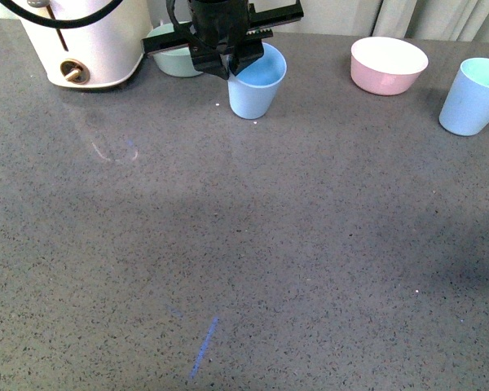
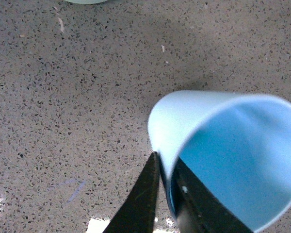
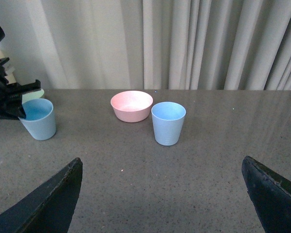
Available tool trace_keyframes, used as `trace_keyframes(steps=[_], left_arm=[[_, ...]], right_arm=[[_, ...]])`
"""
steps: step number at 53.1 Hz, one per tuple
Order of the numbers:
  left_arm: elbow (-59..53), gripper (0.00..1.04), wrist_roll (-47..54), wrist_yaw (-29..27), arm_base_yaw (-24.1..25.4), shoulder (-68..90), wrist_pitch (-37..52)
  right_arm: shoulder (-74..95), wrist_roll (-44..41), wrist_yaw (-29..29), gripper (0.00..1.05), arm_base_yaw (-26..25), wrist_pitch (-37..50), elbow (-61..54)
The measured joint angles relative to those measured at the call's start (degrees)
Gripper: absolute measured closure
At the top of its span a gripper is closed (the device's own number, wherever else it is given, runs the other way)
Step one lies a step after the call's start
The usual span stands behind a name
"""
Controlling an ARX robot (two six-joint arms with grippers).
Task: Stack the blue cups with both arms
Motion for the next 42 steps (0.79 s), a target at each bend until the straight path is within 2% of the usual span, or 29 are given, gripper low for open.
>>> trace_keyframes(steps=[3,13,20,31,42], left_arm=[[-0.52,1.03,-0.48,0.13,0.02,-0.26,0.00],[-7.45,1.03,-2.58,1.11,-0.59,-4.92,0.33],[-13.27,1.03,-4.79,2.84,-3.43,-10.95,1.51],[-13.97,1.03,-7.80,5.22,-9.11,-12.59,1.31],[-12.07,1.03,-8.37,5.14,-11.93,-10.38,-0.46]], right_arm=[[0.00,0.00,-0.02,0.09,0.00,0.00,0.00],[0.00,0.00,0.00,0.09,0.00,0.00,0.00],[0.00,0.00,-0.02,0.09,0.00,0.00,0.00],[0.00,0.00,-0.02,0.09,0.00,0.00,0.00],[0.00,0.00,-0.02,0.09,0.00,0.00,0.00]])
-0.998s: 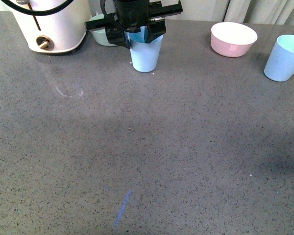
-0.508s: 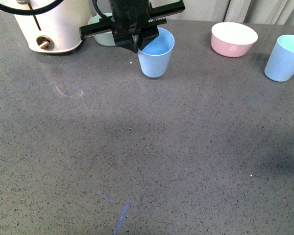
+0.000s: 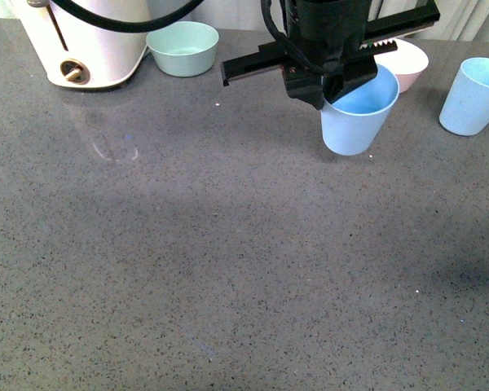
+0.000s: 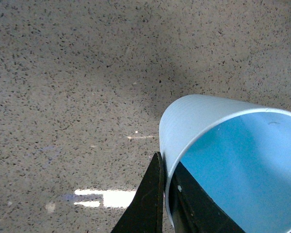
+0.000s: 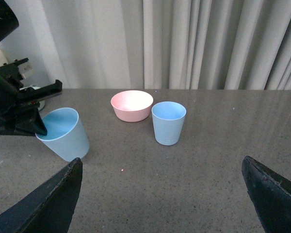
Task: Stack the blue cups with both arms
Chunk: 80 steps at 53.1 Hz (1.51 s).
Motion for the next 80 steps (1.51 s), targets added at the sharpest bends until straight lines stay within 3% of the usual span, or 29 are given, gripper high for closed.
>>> trace_keyframes(steps=[52,61,80], left_arm=[[-1.44,1.02,1.11,-1.84,-0.85,3.19,-0.44],[-2.03,0.80,1.11,-1.88,-0.85,3.19,-0.28],[-1.38,0.08,0.74,0.35,-1.25,0.26,1.22]], right_arm=[[0.00,0.02,0.02,0.09,0.00,0.00,0.00],[0.00,0.00,0.02,0.09,0.00,0.00,0.00],[0.00,0.00,0.00,0.09,0.00,0.00,0.00]])
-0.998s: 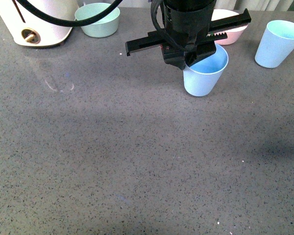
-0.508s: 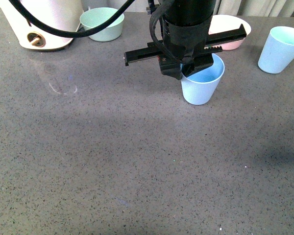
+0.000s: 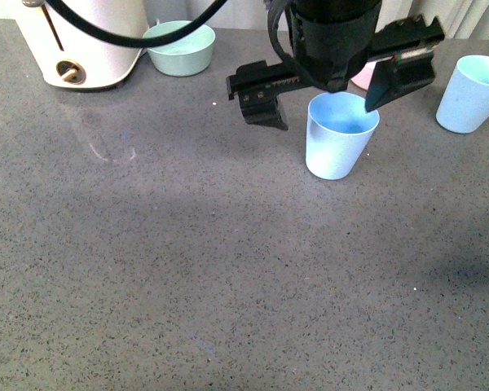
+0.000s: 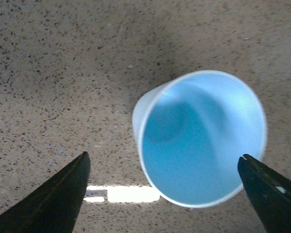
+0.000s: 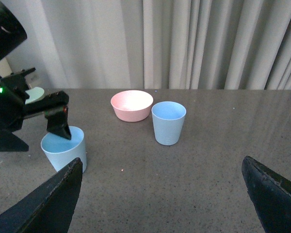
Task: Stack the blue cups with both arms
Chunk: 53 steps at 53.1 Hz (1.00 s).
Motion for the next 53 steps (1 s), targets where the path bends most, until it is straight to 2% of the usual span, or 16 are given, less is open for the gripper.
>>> trace_keyframes(steps=[8,15,17,18,19,21,24,28,34,38,44,53], left_arm=[[-2.95,0.09,-0.17,-0.09,0.15,-6.32,4.00],[-13.88,0.09,2.71,-5.46,2.64,-17.07,14.16],[-20.02,0.15,8.00,-12.15,3.74,-20.46,24.41],[-25.59,0.20,12.22,-17.79,4.87,-23.30,33.75],[-29.64,0.24,15.61,-20.09,5.90,-25.40,39.76],[-38.10,0.31,23.21,-21.57,8.59,-29.94,51.74],[-47.98,0.40,29.59,-20.81,12.31,-35.65,65.07],[-58.95,0.52,36.00,-20.22,16.59,-42.97,76.50],[-70.07,0.70,39.52,-17.29,19.63,-49.99,82.75],[-75.54,0.81,40.76,-15.02,20.74,-52.43,83.89],[-83.45,1.02,41.75,-11.80,23.45,-56.52,85.13],[-90.12,1.03,42.12,-8.76,26.53,-63.21,85.94]], right_arm=[[0.00,0.02,0.00,0.09,0.00,0.00,0.00],[0.00,0.00,0.02,0.09,0.00,0.00,0.00],[0.00,0.02,0.02,0.09,0.00,0.00,0.00],[0.00,0.02,0.00,0.09,0.00,0.00,0.00],[0.00,0.00,0.00,0.09,0.00,0.00,0.00],[0.00,0.02,0.00,0.09,0.00,0.00,0.00],[0.00,0.02,0.04,0.09,0.00,0.00,0.00],[0.00,0.02,0.04,0.09,0.00,0.00,0.00],[0.00,0.02,-0.20,0.09,0.00,0.00,0.00],[0.00,0.02,-0.20,0.09,0.00,0.00,0.00],[0.00,0.02,0.02,0.09,0.00,0.00,0.00],[0.00,0.02,0.02,0.09,0.00,0.00,0.00]])
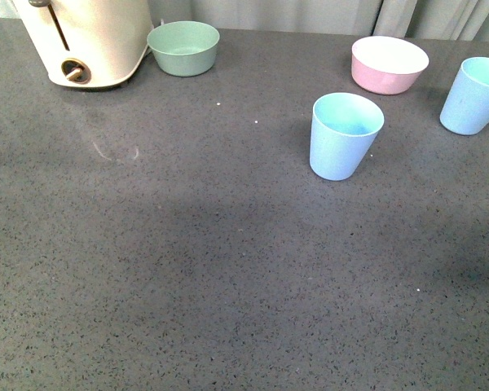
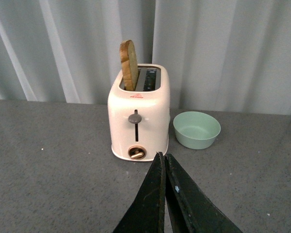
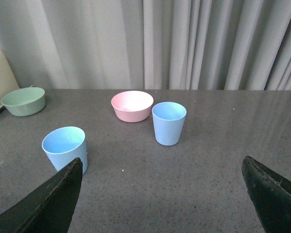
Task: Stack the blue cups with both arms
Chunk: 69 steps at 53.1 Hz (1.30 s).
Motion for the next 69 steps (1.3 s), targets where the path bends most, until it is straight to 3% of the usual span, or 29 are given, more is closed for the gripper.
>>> trace_keyframes(steps=[27,30,34,69], left_arm=[[-13.35,1.03,0.20,6.80,7.39,-20.00,-6.84],[-14.38,1.03,0.28,11.26,10.51,-23.12,-8.96],[-16.65,1.03,0.26,11.45,12.20,-24.39,-7.15],[-18.18,1.03,0.33,11.87,12.28,-50.25,-30.88]], right_arm=[[0.00,0.00,-0.02,0.09,0.00,0.00,0.00],[0.00,0.00,-0.02,0.09,0.00,0.00,0.00],[0.00,0.00,0.00,0.09,0.00,0.00,0.00],[0.00,0.00,-0.02,0.09,0.00,0.00,0.00]])
